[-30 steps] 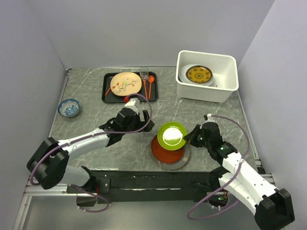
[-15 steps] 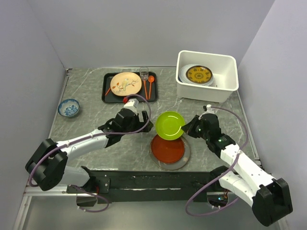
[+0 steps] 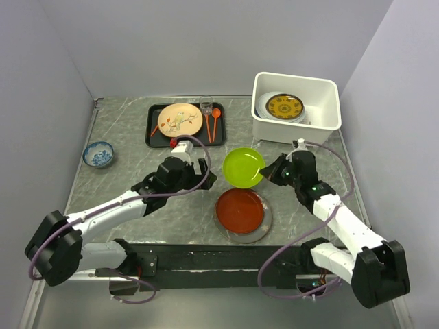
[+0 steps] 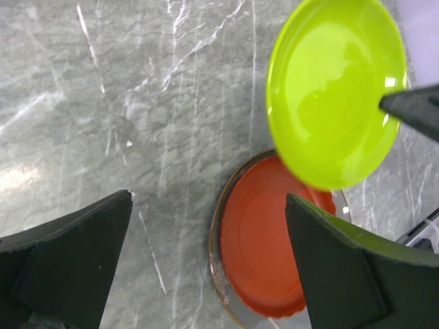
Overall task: Place the plates into the plastic bin on the countertop
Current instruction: Pick up the plate from the corner of the board, then place the plate in the plastic bin.
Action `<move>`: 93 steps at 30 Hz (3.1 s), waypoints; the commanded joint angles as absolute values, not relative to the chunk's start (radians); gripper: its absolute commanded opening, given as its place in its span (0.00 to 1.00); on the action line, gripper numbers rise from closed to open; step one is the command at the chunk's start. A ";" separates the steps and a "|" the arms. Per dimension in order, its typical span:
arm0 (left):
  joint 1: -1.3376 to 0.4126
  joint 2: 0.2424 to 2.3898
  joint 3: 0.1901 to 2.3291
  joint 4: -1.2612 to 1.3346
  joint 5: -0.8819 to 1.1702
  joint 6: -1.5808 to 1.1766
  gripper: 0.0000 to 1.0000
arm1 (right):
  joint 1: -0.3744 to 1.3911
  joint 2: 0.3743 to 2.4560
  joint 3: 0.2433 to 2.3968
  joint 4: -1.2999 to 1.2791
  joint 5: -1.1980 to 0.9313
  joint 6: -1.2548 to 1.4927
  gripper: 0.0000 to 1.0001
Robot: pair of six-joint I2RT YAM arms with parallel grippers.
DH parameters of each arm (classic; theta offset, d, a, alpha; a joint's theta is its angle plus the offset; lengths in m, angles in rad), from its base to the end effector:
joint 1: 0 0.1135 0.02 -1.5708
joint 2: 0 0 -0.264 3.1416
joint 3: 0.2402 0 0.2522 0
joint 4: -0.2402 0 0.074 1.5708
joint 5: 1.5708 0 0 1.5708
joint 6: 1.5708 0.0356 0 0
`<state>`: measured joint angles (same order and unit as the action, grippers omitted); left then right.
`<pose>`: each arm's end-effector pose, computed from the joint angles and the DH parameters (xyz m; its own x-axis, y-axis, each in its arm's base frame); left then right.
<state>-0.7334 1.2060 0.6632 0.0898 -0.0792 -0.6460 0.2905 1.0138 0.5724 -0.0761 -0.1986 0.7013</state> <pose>0.1988 -0.1753 0.2371 -0.6295 -0.2405 -0.7388 0.2949 0.8057 -0.5136 0.2109 0.0704 0.2333 -0.6493 0.4661 -0.6010 -0.0342 0.7715 0.6353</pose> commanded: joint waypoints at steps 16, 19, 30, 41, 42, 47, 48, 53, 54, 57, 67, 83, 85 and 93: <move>-0.730 1.199 0.666 0.083 -0.100 -0.595 0.99 | 0.058 1.167 0.745 0.080 -0.443 0.686 0.00; -0.729 1.233 0.681 0.097 -0.078 -0.586 0.99 | 0.038 1.169 0.759 0.066 -0.453 0.683 0.00; -0.730 1.345 0.732 0.140 -0.008 -0.578 0.99 | -0.051 1.160 0.814 0.054 -0.469 0.689 0.00; -0.730 1.327 0.700 0.144 -0.020 -0.597 0.99 | -0.106 1.261 0.928 0.086 -0.491 0.715 0.00; -0.729 1.324 0.696 0.143 -0.020 -0.598 0.99 | -0.112 1.264 0.925 0.104 -0.495 0.741 0.00; -0.730 1.290 0.678 0.133 -0.031 -0.607 0.99 | -0.117 1.298 0.933 0.170 -0.503 0.790 0.00; -0.730 1.284 0.673 0.132 -0.032 -0.607 0.99 | -0.117 1.302 0.937 0.176 -0.508 0.802 0.00; -0.730 1.241 0.650 0.120 -0.054 -0.611 0.99 | -0.127 1.336 0.977 0.175 -0.497 0.804 0.00; -0.730 1.238 0.647 0.121 -0.052 -0.612 0.99 | -0.135 1.339 0.983 0.175 -0.514 0.811 0.00; -0.730 1.232 0.640 0.129 -0.045 -0.617 0.99 | -0.147 1.339 1.003 0.173 -0.502 0.812 0.00; -0.730 1.241 0.644 0.153 -0.009 -0.618 0.99 | -0.179 1.387 1.041 0.216 -0.497 0.879 0.00; -0.730 1.275 0.666 0.187 0.031 -0.618 0.99 | -0.224 1.537 1.146 0.245 -0.469 0.937 0.00; -0.730 1.281 0.667 0.184 0.031 -0.618 0.99 | -0.225 1.551 1.163 0.252 -0.469 0.943 0.00; -0.730 1.273 0.663 0.173 0.017 -0.614 0.99 | -0.232 1.643 1.290 0.204 -0.439 0.934 0.00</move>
<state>-0.7326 1.2793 0.6388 0.1516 0.0139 -0.6140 -0.2214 1.6238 1.1904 0.1707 -0.4557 0.9276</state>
